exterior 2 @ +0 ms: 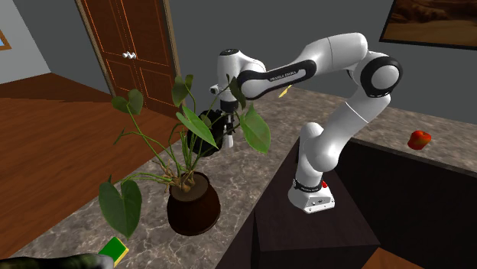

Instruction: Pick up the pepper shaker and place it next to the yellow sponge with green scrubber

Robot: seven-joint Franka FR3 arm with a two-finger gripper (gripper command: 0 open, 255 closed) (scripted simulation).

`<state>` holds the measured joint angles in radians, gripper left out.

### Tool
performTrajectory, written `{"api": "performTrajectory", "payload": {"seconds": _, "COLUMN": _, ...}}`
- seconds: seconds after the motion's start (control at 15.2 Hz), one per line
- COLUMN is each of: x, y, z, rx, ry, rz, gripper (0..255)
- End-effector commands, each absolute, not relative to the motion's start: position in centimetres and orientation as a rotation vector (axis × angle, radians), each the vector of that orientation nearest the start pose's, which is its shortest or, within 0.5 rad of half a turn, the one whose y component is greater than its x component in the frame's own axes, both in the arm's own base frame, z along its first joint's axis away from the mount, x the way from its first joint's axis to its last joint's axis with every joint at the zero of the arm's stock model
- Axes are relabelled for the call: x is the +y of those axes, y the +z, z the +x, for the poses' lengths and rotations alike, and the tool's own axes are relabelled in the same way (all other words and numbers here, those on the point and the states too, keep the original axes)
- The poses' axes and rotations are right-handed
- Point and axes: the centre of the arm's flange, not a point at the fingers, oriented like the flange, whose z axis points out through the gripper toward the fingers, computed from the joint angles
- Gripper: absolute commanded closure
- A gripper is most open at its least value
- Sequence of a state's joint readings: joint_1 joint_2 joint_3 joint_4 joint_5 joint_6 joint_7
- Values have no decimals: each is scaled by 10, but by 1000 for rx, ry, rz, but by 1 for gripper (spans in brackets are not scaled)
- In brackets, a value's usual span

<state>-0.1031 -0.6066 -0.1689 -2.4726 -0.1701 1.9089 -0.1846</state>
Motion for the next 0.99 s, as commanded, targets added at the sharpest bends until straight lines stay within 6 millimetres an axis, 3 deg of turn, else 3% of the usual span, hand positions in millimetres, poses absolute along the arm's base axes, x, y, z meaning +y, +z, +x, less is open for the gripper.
{"api": "performTrajectory", "payload": {"seconds": 0.0, "x": -118, "y": 511, "z": 356, "rx": 10, "ry": -38, "rz": -3213, "gripper": 255}}
{"api": "performTrajectory", "payload": {"seconds": 0.46, "x": -117, "y": 543, "z": 356, "rx": 10, "ry": -38, "rz": -3213, "gripper": 255}}
{"api": "performTrajectory", "payload": {"seconds": 0.92, "x": -50, "y": 544, "z": 418, "rx": 10, "ry": -38, "rz": -3213, "gripper": 255}}
